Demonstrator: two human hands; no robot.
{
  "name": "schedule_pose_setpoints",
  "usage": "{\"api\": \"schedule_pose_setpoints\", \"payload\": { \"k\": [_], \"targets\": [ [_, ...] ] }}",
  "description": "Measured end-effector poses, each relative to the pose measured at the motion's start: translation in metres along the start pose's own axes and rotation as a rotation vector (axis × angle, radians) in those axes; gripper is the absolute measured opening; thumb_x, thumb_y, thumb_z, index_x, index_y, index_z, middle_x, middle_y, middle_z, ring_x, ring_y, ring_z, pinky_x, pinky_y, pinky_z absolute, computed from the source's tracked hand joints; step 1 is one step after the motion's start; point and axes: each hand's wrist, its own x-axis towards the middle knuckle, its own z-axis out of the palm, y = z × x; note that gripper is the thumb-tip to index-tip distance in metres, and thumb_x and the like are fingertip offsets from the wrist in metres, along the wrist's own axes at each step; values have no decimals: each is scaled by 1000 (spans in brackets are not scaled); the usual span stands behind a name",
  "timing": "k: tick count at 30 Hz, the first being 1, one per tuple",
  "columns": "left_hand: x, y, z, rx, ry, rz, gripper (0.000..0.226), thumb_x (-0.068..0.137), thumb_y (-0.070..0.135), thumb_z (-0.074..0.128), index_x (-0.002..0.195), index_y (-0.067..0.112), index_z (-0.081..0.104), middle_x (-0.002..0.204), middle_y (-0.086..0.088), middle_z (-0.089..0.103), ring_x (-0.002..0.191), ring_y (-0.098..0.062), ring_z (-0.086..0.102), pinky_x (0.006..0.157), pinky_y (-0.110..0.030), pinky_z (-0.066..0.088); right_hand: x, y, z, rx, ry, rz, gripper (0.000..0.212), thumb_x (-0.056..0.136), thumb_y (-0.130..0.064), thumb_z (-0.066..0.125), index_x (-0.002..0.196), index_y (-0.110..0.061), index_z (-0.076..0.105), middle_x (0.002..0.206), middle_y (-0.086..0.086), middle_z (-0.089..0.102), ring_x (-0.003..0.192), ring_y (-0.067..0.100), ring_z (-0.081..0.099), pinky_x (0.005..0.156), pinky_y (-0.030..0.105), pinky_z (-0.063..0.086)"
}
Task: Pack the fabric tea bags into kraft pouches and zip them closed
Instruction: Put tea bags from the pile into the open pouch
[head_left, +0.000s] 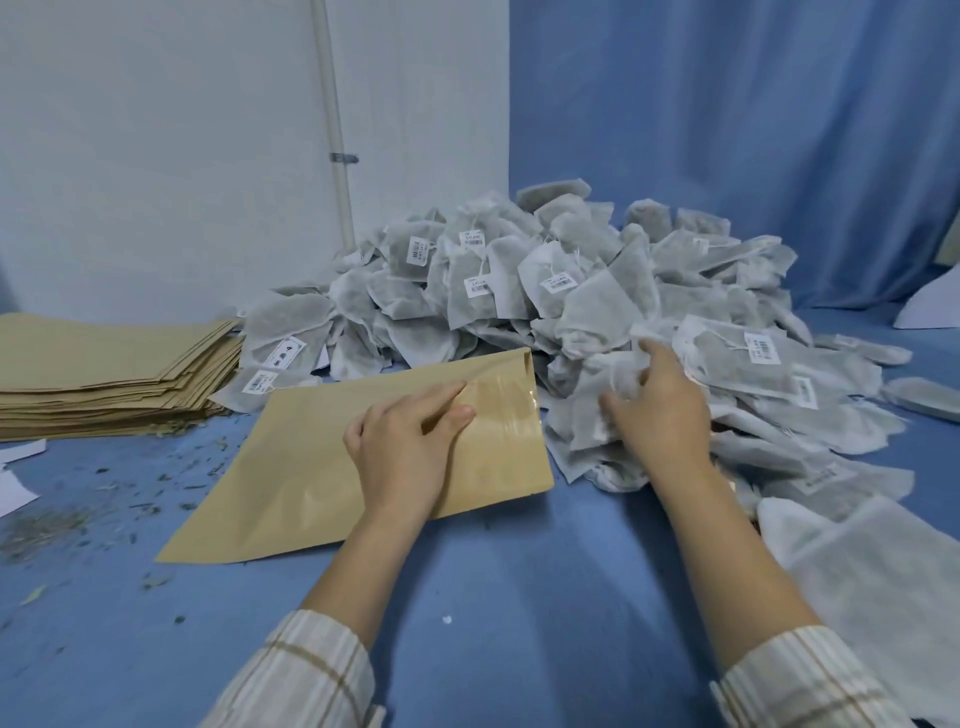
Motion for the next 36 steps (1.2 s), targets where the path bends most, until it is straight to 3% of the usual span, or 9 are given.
{"api": "schedule_pose_setpoints", "payload": {
  "k": [3, 7, 14, 16, 19, 22, 24, 31, 36],
  "targets": [
    [1, -3, -4, -7, -7, -12, 21, 83, 40, 65, 103, 43, 69, 105, 13, 70, 105, -10, 55, 103, -34, 24, -2, -10, 4, 418, 87, 189, 46, 76, -28, 72, 116, -29, 50, 76, -13, 55, 83, 15, 58, 72, 23, 39],
    [4, -2, -8, -75, 34, -42, 19, 82, 40, 65, 101, 44, 70, 101, 12, 71, 102, -7, 54, 102, -31, 23, -14, -22, 17, 591, 77, 280, 34, 70, -32, 78, 91, -25, 52, 75, -10, 59, 66, 5, 57, 54, 12, 39],
    [8, -2, -13, -108, 25, -51, 20, 82, 38, 68, 102, 37, 71, 105, 10, 70, 108, -11, 56, 108, -41, 29, -37, -44, 36, 498, -787, 41, 23, 91, -18, 53, 82, 0, 65, 72, 0, 54, 61, 5, 47, 59, 21, 38],
    [9, -7, -16, -110, 19, -98, 21, 81, 39, 68, 102, 38, 71, 107, 9, 70, 112, -12, 56, 109, -39, 27, -33, -41, 30, 461, -656, -39, 20, 90, -24, 57, 77, -12, 68, 69, -5, 60, 60, 2, 53, 62, 21, 41],
    [9, -8, -17, -92, 56, -109, 21, 81, 39, 68, 102, 39, 70, 108, 8, 70, 114, -13, 55, 108, -29, 21, -18, -25, 26, -45, -311, -171, 32, 81, -40, 64, 109, -25, 68, 110, -5, 66, 108, 10, 55, 89, 26, 43],
    [7, -7, -15, -78, 55, -108, 21, 82, 40, 68, 103, 38, 70, 108, 7, 70, 114, -15, 54, 100, -27, 18, -12, -9, 25, -620, -279, -167, 53, 82, -52, 55, 127, -24, 51, 132, 5, 47, 124, 27, 37, 101, 39, 30],
    [5, -9, -15, -58, 43, -94, 21, 82, 39, 67, 103, 38, 71, 104, 6, 71, 111, -15, 56, 99, -27, 19, -11, -2, 25, -709, -270, -127, 48, 87, -46, 50, 127, -19, 48, 128, 9, 51, 119, 30, 43, 97, 39, 32],
    [7, -12, -13, -38, 64, -102, 20, 82, 40, 67, 102, 39, 71, 101, 5, 72, 108, -16, 56, 96, -28, 19, -1, -16, 10, 299, 106, 100, 35, 82, -27, 57, 118, -26, 56, 85, -10, 58, 85, 15, 57, 71, 24, 39],
    [8, -13, -14, -33, 70, -115, 21, 83, 42, 66, 103, 39, 70, 103, 5, 71, 109, -16, 54, 92, -26, 16, 2, -26, 20, 819, -30, 455, 35, 84, -18, 58, 118, -14, 57, 114, 8, 63, 104, 26, 60, 94, 45, 48]
  ]
}}
